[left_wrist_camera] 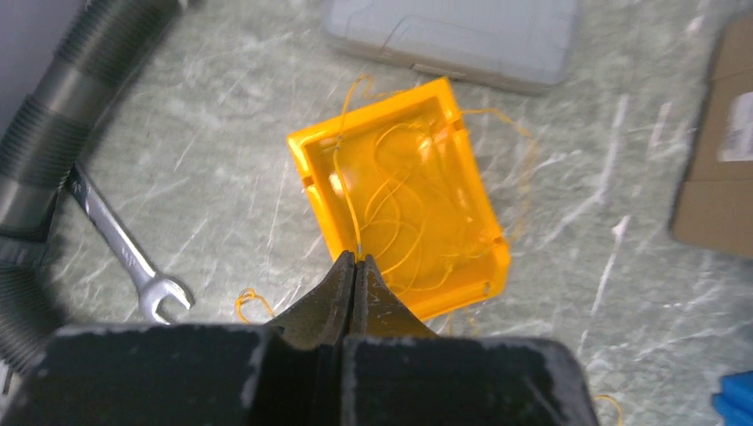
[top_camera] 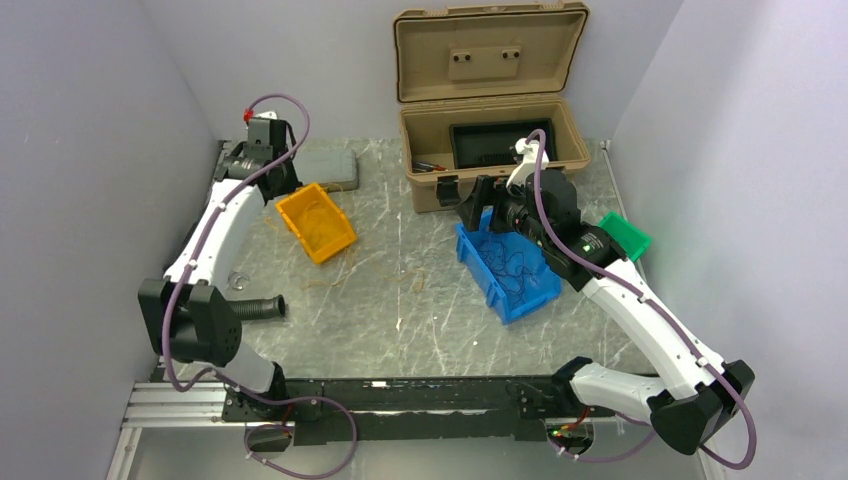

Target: Untangle the cables

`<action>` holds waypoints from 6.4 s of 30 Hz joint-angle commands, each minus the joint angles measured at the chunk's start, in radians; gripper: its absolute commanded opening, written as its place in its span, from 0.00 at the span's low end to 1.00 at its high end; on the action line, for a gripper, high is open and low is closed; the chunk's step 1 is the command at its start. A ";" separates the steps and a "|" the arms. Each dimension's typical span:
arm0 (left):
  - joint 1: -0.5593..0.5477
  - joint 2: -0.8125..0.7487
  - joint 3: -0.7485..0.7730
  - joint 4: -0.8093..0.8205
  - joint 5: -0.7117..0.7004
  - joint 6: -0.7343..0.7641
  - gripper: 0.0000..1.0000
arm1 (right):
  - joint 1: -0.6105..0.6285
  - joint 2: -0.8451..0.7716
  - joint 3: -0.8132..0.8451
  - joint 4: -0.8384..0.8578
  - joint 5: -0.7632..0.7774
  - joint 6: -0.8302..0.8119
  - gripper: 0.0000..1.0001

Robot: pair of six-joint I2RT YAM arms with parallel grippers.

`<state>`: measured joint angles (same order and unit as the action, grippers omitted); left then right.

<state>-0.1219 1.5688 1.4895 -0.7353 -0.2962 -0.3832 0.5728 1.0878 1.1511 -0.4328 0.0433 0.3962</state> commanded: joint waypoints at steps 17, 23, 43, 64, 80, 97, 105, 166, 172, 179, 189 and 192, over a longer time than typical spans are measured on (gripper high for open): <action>-0.002 -0.110 0.092 0.013 0.105 0.128 0.00 | 0.007 -0.030 0.029 0.011 -0.002 0.006 0.89; -0.003 -0.110 0.113 -0.074 -0.049 0.142 0.00 | 0.006 -0.026 0.029 0.017 -0.011 0.012 0.88; -0.004 -0.006 0.156 -0.149 -0.211 0.173 0.00 | 0.029 0.114 -0.028 0.162 -0.211 -0.019 0.84; -0.004 -0.116 0.118 -0.108 -0.051 0.208 0.00 | 0.244 1.007 0.574 0.600 -0.250 -0.112 0.70; -0.004 -0.059 0.166 -0.125 -0.028 0.191 0.00 | 0.281 1.285 0.818 0.597 -0.255 -0.058 0.00; 0.000 0.347 0.404 -0.102 0.192 0.051 0.00 | 0.288 1.413 0.826 0.590 -0.073 0.051 0.00; 0.024 0.382 0.311 -0.031 0.336 0.081 0.00 | 0.286 1.256 0.520 0.711 -0.055 0.080 0.00; -0.109 -0.032 -0.063 -0.053 0.287 0.136 0.55 | 0.269 0.894 0.173 0.594 -0.096 0.220 0.03; -0.108 -0.130 -0.097 -0.055 0.384 0.172 0.54 | 0.280 0.766 0.101 0.580 -0.116 0.233 0.00; -0.108 -0.262 -0.204 0.021 0.479 0.206 0.71 | 0.306 0.681 0.151 0.445 -0.136 0.134 0.54; -0.100 -0.424 -0.423 0.158 0.455 0.124 0.82 | 0.307 0.738 0.204 0.338 0.019 0.222 1.00; -0.077 -0.440 -0.419 0.121 0.442 0.124 0.92 | 0.310 0.740 0.130 0.455 0.029 0.252 1.00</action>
<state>-0.2268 1.1725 1.0630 -0.6460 0.1600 -0.2337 0.8799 1.8164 1.3266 -0.0799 0.0120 0.5892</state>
